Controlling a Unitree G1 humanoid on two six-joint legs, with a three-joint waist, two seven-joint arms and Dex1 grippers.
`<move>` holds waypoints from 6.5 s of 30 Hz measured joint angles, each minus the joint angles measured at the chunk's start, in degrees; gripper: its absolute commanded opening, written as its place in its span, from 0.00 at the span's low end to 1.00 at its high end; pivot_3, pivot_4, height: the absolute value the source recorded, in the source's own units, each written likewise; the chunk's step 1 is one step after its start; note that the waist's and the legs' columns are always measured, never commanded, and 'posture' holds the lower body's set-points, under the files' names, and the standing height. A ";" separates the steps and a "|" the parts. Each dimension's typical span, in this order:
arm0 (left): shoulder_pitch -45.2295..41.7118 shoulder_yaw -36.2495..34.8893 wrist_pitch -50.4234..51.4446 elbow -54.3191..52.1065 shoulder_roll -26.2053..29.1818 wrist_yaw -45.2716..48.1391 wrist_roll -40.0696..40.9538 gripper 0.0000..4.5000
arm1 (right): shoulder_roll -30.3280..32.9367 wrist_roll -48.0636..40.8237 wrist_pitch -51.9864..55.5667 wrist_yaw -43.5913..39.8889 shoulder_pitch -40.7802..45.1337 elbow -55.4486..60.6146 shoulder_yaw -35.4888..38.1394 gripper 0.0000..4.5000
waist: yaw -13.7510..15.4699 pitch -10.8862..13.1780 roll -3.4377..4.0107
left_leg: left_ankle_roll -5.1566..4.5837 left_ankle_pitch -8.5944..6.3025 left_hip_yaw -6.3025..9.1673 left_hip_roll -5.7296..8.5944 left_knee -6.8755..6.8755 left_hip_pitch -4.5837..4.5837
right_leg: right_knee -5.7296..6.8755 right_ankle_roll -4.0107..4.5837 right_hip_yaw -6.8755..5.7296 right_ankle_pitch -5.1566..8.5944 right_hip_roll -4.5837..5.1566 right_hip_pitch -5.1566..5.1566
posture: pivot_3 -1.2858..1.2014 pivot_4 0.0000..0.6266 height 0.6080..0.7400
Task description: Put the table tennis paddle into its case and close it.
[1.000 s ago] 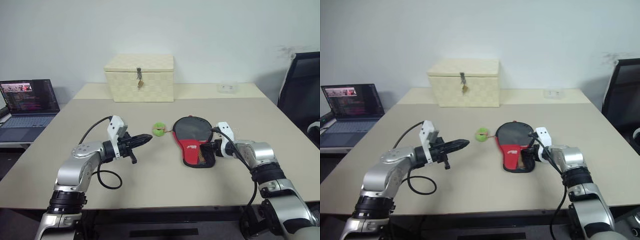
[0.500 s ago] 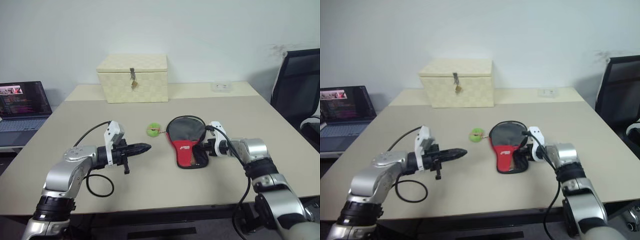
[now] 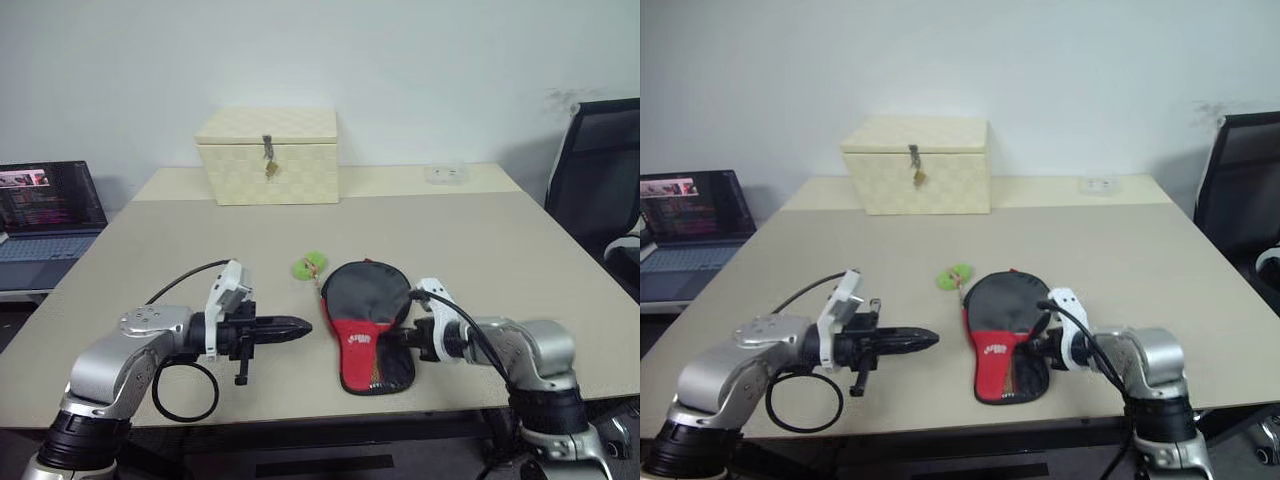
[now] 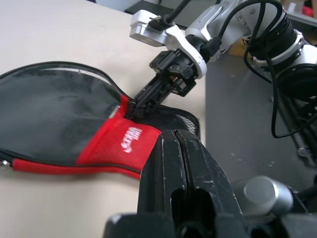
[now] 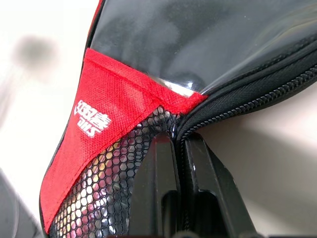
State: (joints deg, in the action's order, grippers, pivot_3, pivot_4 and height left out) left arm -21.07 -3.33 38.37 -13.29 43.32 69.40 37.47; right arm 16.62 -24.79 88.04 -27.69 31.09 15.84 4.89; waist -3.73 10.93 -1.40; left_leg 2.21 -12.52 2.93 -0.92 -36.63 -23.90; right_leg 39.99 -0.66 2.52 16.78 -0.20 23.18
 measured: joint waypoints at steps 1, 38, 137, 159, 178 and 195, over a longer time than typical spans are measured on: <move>0.04 0.22 0.00 0.00 0.00 -0.02 0.00 0.00 | 0.11 -0.54 1.22 0.26 -0.69 1.31 0.68 0.00 | 0.10 0.00 0.00 | 0.00 0.00 -0.01 0.00 0.00 0.00 | -0.01 0.00 0.00 0.00 -0.02 -0.01 | 0.52 0.24 1.00; 1.42 0.67 -3.61 0.45 -1.30 -4.84 -2.12 0.00 | 19.09 -4.22 -15.91 -7.47 -2.96 8.45 -7.53 0.99 | 0.54 0.01 0.00 | 0.00 0.00 -0.07 0.07 -0.04 0.01 | -0.05 -0.27 0.04 0.15 -0.19 -0.03 | 0.52 0.24 1.00; -58.34 29.00 -56.17 93.47 -36.67 -47.13 -72.68 0.01 | 8.80 7.85 -31.91 1.57 -15.81 10.45 -21.45 1.00 | 2.13 -0.82 -0.60 | 0.01 -0.04 0.20 0.39 -0.16 0.55 | -0.64 -0.58 -0.27 -0.02 -0.19 -1.09 | 0.52 0.24 1.00; -56.13 31.43 -53.98 93.99 -36.14 -50.52 -76.68 0.01 | 2.44 8.52 -35.23 3.80 -7.64 -4.03 -20.91 1.00 | 1.27 -0.96 -0.78 | -0.10 0.00 0.04 0.13 -0.17 1.67 | -0.98 -0.81 -0.03 -0.30 -0.08 -2.07 | 0.52 0.24 1.00; -53.06 14.22 -51.42 93.96 -31.83 -49.02 -61.66 0.01 | -0.06 -3.77 -22.27 -1.37 -6.88 -0.15 -7.99 1.00 | 1.05 -0.90 -0.73 | -0.25 0.08 -0.13 0.26 0.01 0.38 | -1.02 -1.13 -0.06 -0.51 0.15 -0.82 | 0.52 0.24 1.00; -50.88 7.53 -50.02 92.59 -31.12 -45.76 -54.05 0.01 | -3.51 3.58 -37.25 1.81 0.57 -14.90 -10.94 1.00 | 1.70 -0.83 -0.64 | -0.25 0.08 -0.14 0.38 -0.01 -0.48 | -0.96 -0.82 -0.12 -0.69 0.25 0.06 | 0.52 0.24 1.00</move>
State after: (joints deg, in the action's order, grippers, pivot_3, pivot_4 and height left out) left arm -71.95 4.20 -11.65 79.30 12.20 23.64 -16.58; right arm 13.11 -21.21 50.79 -25.87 31.66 0.94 -6.05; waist -2.03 10.10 -2.04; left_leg 1.96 -12.43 2.78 -0.54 -36.64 -24.39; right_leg 39.04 -1.48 2.40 16.09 0.05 23.24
